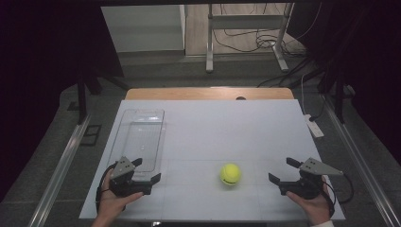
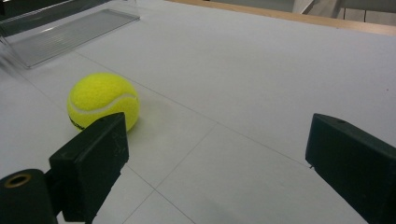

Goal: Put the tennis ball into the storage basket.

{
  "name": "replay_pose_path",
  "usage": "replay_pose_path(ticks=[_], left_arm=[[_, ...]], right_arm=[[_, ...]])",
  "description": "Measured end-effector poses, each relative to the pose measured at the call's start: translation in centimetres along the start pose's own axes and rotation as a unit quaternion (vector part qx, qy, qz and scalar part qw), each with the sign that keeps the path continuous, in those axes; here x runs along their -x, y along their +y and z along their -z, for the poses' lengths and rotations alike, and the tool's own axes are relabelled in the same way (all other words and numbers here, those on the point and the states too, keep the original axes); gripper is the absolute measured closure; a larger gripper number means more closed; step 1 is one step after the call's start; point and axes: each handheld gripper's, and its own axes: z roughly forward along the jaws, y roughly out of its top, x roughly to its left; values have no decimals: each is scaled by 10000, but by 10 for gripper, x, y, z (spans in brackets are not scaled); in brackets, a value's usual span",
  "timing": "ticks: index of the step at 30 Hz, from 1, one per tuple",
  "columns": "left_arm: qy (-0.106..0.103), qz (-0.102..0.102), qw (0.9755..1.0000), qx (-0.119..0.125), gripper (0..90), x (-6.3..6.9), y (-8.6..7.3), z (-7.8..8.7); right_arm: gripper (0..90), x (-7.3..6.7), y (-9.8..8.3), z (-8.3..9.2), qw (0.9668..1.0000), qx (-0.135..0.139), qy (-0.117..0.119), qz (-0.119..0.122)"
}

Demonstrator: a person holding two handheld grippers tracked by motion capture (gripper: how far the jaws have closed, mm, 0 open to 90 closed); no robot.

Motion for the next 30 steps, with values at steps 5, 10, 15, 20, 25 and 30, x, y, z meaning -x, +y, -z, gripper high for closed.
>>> replay_pose_path(ticks=[5, 10, 15, 20, 25, 30], left_arm=[[-7, -35, 10000, -9, 86, 1, 0, 0], [-1, -45, 10000, 1, 86, 2, 1, 1], [-3, -43, 10000, -1, 86, 2, 1, 1], [9, -31, 10000, 5, 88, 2, 2, 1], [-3, -49, 10000, -7, 89, 4, 3, 1], [15, -45, 10000, 0, 90, 4, 7, 2]], right_arm=[[65, 0, -1, 0, 10000, -39, 24, -9], [66, -1, -1, 0, 10000, -43, 13, 7], [69, 0, -2, -2, 10000, -59, 35, -4], [70, 0, -2, -2, 10000, -86, 48, -14], [71, 0, -2, -2, 9999, -83, 63, -21], [72, 2, -2, -3, 9999, -54, 99, -33]])
